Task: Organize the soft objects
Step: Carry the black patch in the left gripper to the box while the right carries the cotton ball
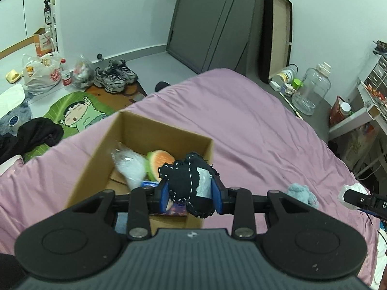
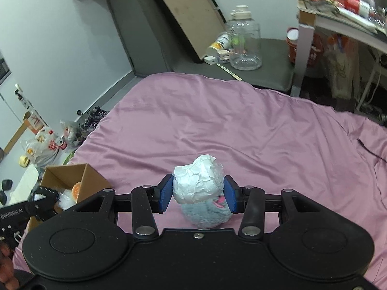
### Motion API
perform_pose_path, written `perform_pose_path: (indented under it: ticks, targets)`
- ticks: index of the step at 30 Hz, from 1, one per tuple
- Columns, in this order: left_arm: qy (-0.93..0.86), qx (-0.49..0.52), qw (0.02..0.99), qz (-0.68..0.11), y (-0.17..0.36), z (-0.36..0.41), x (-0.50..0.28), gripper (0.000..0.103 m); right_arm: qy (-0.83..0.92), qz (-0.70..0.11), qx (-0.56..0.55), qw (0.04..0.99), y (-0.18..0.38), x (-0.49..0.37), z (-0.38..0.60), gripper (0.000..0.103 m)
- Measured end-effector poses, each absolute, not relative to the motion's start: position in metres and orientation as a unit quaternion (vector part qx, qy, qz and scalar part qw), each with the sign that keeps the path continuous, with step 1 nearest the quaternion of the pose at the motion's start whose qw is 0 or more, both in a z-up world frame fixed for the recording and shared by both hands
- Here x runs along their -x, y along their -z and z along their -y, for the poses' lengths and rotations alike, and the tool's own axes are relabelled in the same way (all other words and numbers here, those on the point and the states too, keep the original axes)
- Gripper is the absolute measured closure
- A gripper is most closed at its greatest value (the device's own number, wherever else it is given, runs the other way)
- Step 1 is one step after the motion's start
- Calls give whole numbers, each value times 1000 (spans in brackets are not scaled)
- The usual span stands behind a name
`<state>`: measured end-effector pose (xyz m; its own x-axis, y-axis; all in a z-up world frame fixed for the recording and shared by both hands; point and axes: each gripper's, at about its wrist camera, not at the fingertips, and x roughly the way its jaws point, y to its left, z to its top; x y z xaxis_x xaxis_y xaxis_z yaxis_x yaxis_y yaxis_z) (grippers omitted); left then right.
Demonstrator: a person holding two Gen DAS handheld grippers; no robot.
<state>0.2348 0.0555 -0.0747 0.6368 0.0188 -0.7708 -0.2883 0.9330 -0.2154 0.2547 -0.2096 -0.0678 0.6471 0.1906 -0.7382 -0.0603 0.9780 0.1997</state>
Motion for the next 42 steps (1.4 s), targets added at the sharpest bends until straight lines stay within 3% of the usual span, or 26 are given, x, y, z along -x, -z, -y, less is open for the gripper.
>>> perform_pose_path:
  ticks: [15,42]
  targets:
    - [-105,153,890,-417,58,-104,-222,68,-112,-389,-39,914,44,-240,153,59]
    - [-110,180,865,-455,94,-148,-228,68,-167,-402,28,900,59,-237,61,59]
